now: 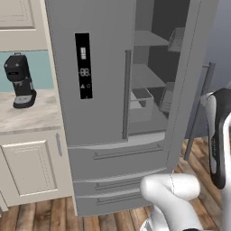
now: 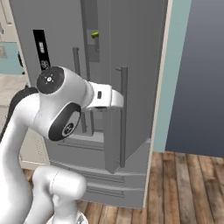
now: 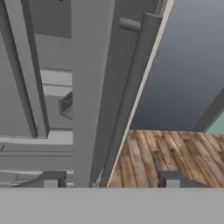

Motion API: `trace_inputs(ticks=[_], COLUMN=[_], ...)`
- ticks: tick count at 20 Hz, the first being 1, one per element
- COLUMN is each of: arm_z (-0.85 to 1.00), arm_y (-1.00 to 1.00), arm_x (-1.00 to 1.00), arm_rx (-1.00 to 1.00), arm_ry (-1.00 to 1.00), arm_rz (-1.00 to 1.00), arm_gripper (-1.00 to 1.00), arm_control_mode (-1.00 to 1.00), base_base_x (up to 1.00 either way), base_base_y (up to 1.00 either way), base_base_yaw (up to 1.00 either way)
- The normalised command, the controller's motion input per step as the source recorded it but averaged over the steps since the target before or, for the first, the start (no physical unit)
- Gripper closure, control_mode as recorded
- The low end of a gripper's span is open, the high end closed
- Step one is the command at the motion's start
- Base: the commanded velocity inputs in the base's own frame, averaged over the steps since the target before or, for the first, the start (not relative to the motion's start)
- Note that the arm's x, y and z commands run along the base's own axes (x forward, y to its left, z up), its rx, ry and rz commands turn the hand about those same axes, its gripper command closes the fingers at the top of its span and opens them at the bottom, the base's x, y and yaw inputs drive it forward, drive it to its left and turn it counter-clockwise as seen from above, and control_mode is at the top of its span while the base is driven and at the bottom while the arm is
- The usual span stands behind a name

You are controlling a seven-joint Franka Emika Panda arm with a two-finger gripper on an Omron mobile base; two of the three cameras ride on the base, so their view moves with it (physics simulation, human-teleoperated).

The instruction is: Retrieve the kiwi and tangerine from the fridge and place them into the bowl on the dining table.

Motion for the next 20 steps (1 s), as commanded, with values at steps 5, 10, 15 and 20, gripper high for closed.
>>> trace_inputs(ticks=[5, 10, 15, 20], arm_z=[0.45, 0.05, -0.20, -0.31], arm_y=[1.00, 0.55, 0.02, 0.00], arm_x=[-0.13, 0.00, 0.01, 0.37], arm_rx=[-0.34, -0.34, -0.40, -0.43], arm_ry=[0.12, 0.18, 0.27, 0.08], arm_rz=[0.00, 0.00, 0.00, 0.00], arm_gripper=[-1.00, -1.00, -1.00, -1.00], arm_control_mode=[-1.00, -1.00, -1.00, -1.00], base_base_x=[0.00, 0.00, 0.00, 0.00], base_base_y=[0.00, 0.00, 0.00, 0.00], base_base_yaw=[0.00, 0.00, 0.00, 0.00])
